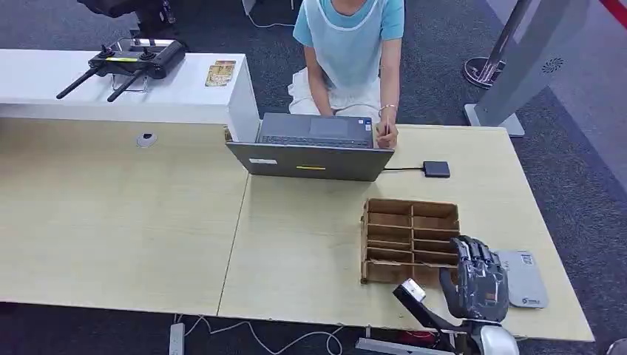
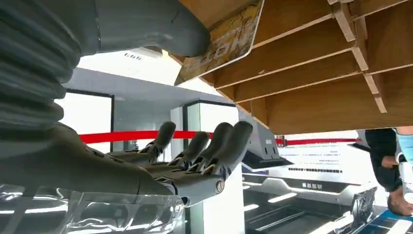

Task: Pass the card to the sensor for recognition and then transmit it.

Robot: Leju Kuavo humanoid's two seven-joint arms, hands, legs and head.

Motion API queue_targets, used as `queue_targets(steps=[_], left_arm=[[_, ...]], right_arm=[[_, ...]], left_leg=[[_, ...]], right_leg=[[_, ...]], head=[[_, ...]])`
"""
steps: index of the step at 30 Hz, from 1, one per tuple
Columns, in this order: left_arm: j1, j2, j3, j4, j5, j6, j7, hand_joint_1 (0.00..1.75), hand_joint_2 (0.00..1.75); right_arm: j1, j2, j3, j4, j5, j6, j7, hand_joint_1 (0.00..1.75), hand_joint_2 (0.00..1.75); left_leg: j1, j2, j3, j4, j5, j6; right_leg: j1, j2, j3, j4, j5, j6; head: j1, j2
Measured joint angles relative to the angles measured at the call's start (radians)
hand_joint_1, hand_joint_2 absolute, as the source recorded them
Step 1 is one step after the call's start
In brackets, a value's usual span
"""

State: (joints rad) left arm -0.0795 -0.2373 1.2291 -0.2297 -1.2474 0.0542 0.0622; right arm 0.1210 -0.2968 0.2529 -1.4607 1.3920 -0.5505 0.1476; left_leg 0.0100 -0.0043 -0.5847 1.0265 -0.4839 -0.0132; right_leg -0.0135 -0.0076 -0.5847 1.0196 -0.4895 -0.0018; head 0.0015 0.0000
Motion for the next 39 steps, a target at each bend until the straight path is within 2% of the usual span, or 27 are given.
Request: queue_targets(steps=[5, 17, 24, 26, 39], left_arm=[[0.000, 0.000, 0.000, 0.000, -0.003, 0.002, 0.002, 0.00, 0.00], [0.000, 0.000, 0.000, 0.000, -0.009, 0.003, 0.002, 0.00, 0.00], [0.000, 0.000, 0.000, 0.000, -0.001, 0.003, 0.002, 0.00, 0.00], [0.000, 0.000, 0.000, 0.000, 0.001, 0.003, 0.002, 0.00, 0.00], [0.000, 0.001, 0.000, 0.000, 0.003, 0.003, 0.002, 0.00, 0.00]], right_arm=[[0.000, 0.003, 0.000, 0.002, 0.000, -0.012, -0.003, 1.41, 1.75], [0.001, 0.009, -0.002, 0.002, 0.001, -0.024, -0.011, 1.45, 1.75], [0.001, 0.009, -0.004, 0.002, 0.001, -0.028, -0.014, 1.59, 1.75], [0.001, 0.009, -0.006, 0.002, -0.003, -0.032, -0.020, 1.68, 1.75], [0.001, 0.013, -0.031, -0.011, -0.093, -0.038, -0.073, 1.69, 1.75]], left_leg=[[0.000, 0.000, 0.000, 0.000, 0.000, 0.000], [0.000, 0.000, 0.000, 0.000, 0.000, 0.000], [0.000, 0.000, 0.000, 0.000, 0.000, 0.000], [0.000, 0.000, 0.000, 0.000, 0.000, 0.000], [0.000, 0.000, 0.000, 0.000, 0.000, 0.000]], right_leg=[[0.000, 0.000, 0.000, 0.000, 0.000, 0.000], [0.000, 0.000, 0.000, 0.000, 0.000, 0.000], [0.000, 0.000, 0.000, 0.000, 0.000, 0.000], [0.000, 0.000, 0.000, 0.000, 0.000, 0.000], [0.000, 0.000, 0.000, 0.000, 0.000, 0.000]], head=[[0.000, 0.000], [0.000, 0.000], [0.000, 0.000], [0.000, 0.000], [0.000, 0.000]])
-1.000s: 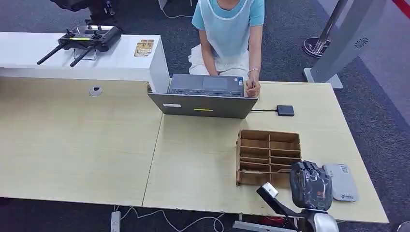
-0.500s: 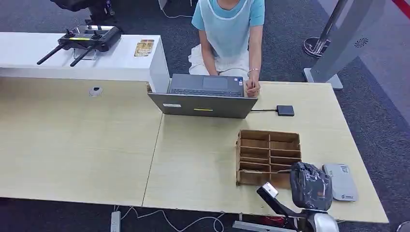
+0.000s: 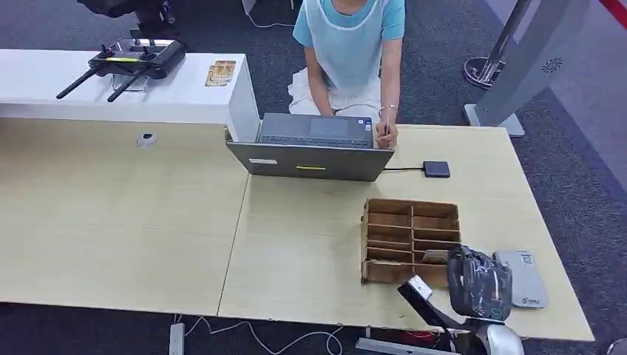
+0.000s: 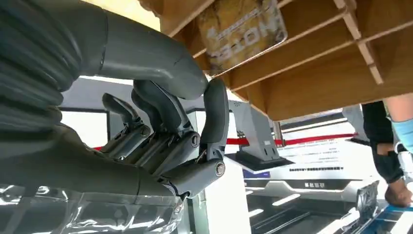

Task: Pass the card to the sensor for recognition and then transmit it.

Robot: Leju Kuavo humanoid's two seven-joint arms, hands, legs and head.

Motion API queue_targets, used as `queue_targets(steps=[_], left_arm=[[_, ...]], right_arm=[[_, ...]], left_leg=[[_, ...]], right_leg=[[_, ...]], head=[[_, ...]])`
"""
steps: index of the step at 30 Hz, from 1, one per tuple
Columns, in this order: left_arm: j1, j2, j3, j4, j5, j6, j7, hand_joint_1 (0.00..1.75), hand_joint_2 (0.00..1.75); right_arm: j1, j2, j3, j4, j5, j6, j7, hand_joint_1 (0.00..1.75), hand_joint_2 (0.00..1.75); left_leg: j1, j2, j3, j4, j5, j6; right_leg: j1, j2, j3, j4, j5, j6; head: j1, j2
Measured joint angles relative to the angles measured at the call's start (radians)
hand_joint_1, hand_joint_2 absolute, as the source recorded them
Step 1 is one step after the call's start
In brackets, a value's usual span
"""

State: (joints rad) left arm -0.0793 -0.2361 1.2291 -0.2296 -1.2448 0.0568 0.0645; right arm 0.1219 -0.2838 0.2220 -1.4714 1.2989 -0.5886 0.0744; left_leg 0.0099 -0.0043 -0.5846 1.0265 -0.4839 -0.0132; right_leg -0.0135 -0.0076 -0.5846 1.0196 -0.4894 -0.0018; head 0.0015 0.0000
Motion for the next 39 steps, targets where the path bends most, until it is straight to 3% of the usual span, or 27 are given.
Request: queue_targets(steps=[4, 6, 9, 10, 12, 14, 21, 24, 26, 34, 39], left_arm=[[0.000, 0.000, 0.000, 0.000, 0.000, 0.000, 0.000, 0.00, 0.00], [0.000, 0.000, 0.000, 0.000, 0.000, 0.000, 0.000, 0.00, 0.00], [0.000, 0.000, 0.000, 0.000, 0.000, 0.000, 0.000, 0.00, 0.00], [0.000, 0.000, 0.000, 0.000, 0.000, 0.000, 0.000, 0.00, 0.00], [0.000, 0.000, 0.000, 0.000, 0.001, -0.001, 0.000, 0.00, 0.00], [0.000, 0.000, 0.000, 0.000, 0.001, -0.001, 0.000, 0.00, 0.00], [0.000, 0.000, 0.000, 0.000, -0.002, -0.003, 0.000, 0.00, 0.00], [0.000, 0.000, 0.000, 0.000, -0.003, -0.003, 0.000, 0.00, 0.00], [0.000, 0.000, 0.000, 0.000, -0.004, -0.003, 0.000, 0.00, 0.00], [0.000, 0.000, 0.000, 0.000, -0.004, -0.003, 0.001, 0.00, 0.00], [0.000, 0.000, 0.000, 0.000, -0.004, -0.003, 0.013, 0.00, 0.00]], right_arm=[[0.000, 0.000, -0.003, -0.008, -0.006, 0.000, -0.001, 1.40, 1.75], [0.000, 0.000, -0.006, -0.009, -0.012, 0.003, -0.002, 1.08, 1.75], [0.000, 0.001, -0.006, -0.009, -0.012, 0.003, -0.003, 1.08, 1.75], [0.000, 0.001, -0.008, -0.009, -0.012, 0.004, -0.003, 0.77, 1.75], [0.000, 0.003, -0.017, -0.009, -0.012, 0.023, -0.012, 0.40, 1.75], [0.000, 0.003, -0.018, -0.009, -0.012, 0.025, -0.013, 0.31, 1.75], [-0.004, 0.003, -0.018, -0.005, -0.012, 0.055, -0.017, 0.35, 1.75], [-0.014, 0.005, -0.018, 0.005, -0.012, 0.056, -0.019, 0.52, 1.75], [-0.019, 0.006, -0.018, 0.010, -0.012, 0.056, -0.019, 0.47, 1.75], [-0.033, 0.010, -0.014, 0.035, -0.010, 0.056, -0.019, 0.58, 1.75], [-0.035, 0.010, -0.012, 0.054, 0.009, 0.056, -0.012, 0.54, 1.75]], left_leg=[[0.000, 0.000, 0.000, 0.000, 0.000, 0.000], [0.000, 0.000, 0.000, 0.000, 0.000, 0.000], [0.000, 0.000, 0.000, 0.000, 0.000, 0.000], [0.000, 0.000, 0.000, 0.000, 0.000, 0.000], [0.000, 0.000, 0.000, 0.000, 0.000, 0.000], [0.000, 0.000, 0.000, 0.000, 0.000, 0.000], [0.000, 0.000, 0.000, 0.000, 0.000, 0.000], [0.000, 0.000, 0.000, 0.000, 0.000, 0.000], [0.000, 0.000, 0.000, 0.000, 0.000, 0.000], [0.000, 0.000, 0.000, 0.000, 0.000, 0.000], [0.000, 0.000, 0.000, 0.000, 0.000, 0.000]], right_leg=[[0.000, 0.000, 0.000, 0.000, 0.000, 0.000], [0.000, 0.000, 0.000, 0.000, 0.000, 0.000], [0.000, 0.000, 0.000, 0.000, 0.000, 0.000], [0.000, 0.000, 0.000, 0.000, 0.000, 0.000], [0.000, 0.000, 0.000, 0.000, 0.000, 0.000], [0.000, 0.000, 0.000, 0.000, 0.000, 0.000], [0.000, 0.000, 0.000, 0.000, 0.000, 0.000], [0.000, 0.000, 0.000, 0.000, 0.000, 0.000], [0.000, 0.000, 0.000, 0.000, 0.000, 0.000], [0.000, 0.000, 0.000, 0.000, 0.000, 0.000], [0.000, 0.000, 0.000, 0.000, 0.000, 0.000]], head=[[0.000, 0.000], [0.000, 0.000], [0.000, 0.000], [0.000, 0.000], [0.000, 0.000], [0.000, 0.000], [0.000, 0.000], [0.000, 0.000], [0.000, 0.000], [0.000, 0.000], [0.000, 0.000]])
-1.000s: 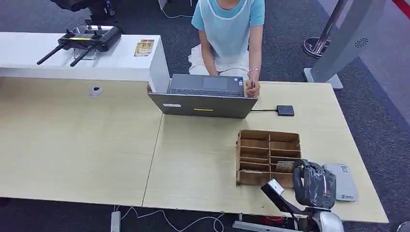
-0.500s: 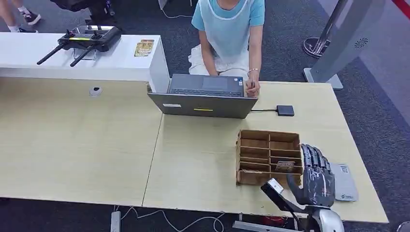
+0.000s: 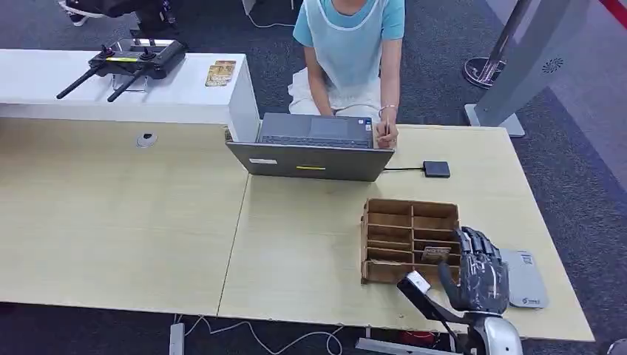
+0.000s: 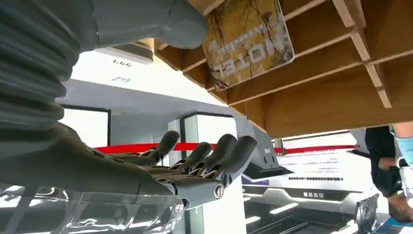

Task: Pass the card to the sensor for recognition and then transmit it.

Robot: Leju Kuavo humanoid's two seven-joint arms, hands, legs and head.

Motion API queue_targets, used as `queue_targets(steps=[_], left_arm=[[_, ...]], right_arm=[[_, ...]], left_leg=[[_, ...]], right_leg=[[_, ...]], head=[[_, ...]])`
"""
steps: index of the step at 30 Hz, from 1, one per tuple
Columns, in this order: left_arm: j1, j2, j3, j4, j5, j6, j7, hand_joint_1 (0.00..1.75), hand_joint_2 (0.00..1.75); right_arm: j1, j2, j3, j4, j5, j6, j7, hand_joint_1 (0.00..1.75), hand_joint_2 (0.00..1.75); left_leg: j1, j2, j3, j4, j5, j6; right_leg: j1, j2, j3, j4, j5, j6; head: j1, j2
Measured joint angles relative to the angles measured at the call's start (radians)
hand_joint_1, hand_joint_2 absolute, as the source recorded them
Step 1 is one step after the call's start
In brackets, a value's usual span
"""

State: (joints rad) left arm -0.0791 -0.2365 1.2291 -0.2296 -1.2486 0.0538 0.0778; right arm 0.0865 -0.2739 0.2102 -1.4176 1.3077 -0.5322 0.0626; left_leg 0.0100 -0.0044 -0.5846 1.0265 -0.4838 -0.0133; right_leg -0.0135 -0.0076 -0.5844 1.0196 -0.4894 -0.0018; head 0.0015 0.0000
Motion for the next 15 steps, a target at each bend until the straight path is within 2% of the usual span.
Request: queue_targets(steps=[15], left_arm=[[0.000, 0.000, 0.000, 0.000, 0.001, 0.000, -0.004, 0.00, 0.00]], right_arm=[[-0.015, 0.001, 0.002, 0.028, 0.000, -0.003, 0.000, 0.56, 1.75]], left_leg=[[0.000, 0.000, 0.002, 0.000, 0.000, 0.000]], right_leg=[[0.000, 0.000, 0.002, 0.000, 0.000, 0.000]], head=[[0.000, 0.000]])
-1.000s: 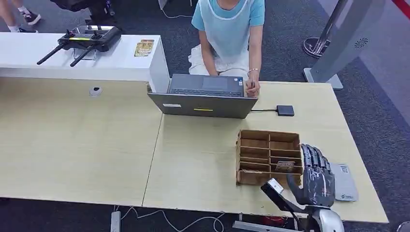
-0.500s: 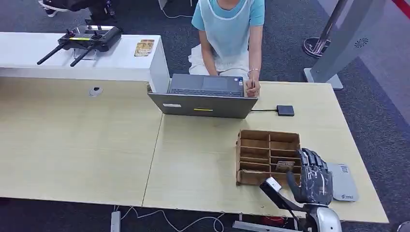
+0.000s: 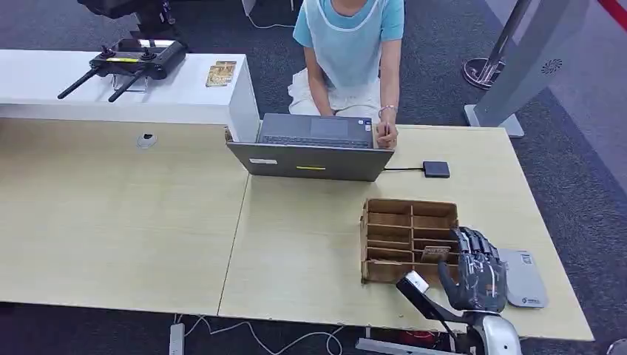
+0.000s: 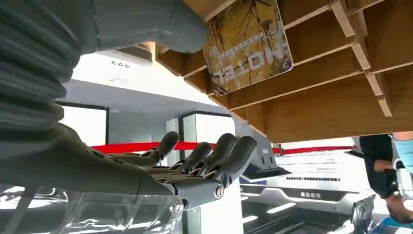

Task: Pass the card to the sensor for recognition and then transmit it.

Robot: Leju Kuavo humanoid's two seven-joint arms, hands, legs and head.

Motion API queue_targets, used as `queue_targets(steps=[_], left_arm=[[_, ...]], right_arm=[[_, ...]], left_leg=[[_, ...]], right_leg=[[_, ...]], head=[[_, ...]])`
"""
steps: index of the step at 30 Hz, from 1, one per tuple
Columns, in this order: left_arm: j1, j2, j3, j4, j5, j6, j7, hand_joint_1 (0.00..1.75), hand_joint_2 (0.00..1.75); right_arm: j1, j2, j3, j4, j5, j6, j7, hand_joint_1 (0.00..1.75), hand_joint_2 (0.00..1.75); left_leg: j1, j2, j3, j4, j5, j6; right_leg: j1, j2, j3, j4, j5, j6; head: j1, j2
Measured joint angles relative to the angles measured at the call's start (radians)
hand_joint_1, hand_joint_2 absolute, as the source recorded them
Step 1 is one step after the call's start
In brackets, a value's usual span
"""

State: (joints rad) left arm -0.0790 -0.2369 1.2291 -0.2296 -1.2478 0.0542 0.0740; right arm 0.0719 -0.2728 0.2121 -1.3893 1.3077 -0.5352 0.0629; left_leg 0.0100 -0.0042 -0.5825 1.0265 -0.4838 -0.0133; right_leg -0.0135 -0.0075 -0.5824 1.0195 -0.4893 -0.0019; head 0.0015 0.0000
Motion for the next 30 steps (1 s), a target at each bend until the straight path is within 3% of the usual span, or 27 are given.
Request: queue_targets(steps=[17, 30], left_arm=[[0.000, 0.000, 0.000, 0.000, 0.003, 0.000, -0.004, 0.00, 0.00], [0.000, 0.000, 0.000, 0.000, 0.003, -0.001, -0.004, 0.00, 0.00]], right_arm=[[-0.014, 0.003, 0.004, 0.025, 0.001, 0.001, 0.012, 0.72, 1.75], [-0.028, 0.003, 0.006, 0.042, 0.001, 0.002, 0.012, 0.68, 1.75]], left_leg=[[0.000, 0.000, 0.002, 0.000, 0.000, 0.000], [0.000, 0.000, 0.002, 0.000, 0.000, 0.000]], right_leg=[[0.000, 0.000, 0.002, 0.000, 0.000, 0.000], [0.000, 0.000, 0.002, 0.000, 0.000, 0.000]], head=[[0.000, 0.000], [0.000, 0.000]])
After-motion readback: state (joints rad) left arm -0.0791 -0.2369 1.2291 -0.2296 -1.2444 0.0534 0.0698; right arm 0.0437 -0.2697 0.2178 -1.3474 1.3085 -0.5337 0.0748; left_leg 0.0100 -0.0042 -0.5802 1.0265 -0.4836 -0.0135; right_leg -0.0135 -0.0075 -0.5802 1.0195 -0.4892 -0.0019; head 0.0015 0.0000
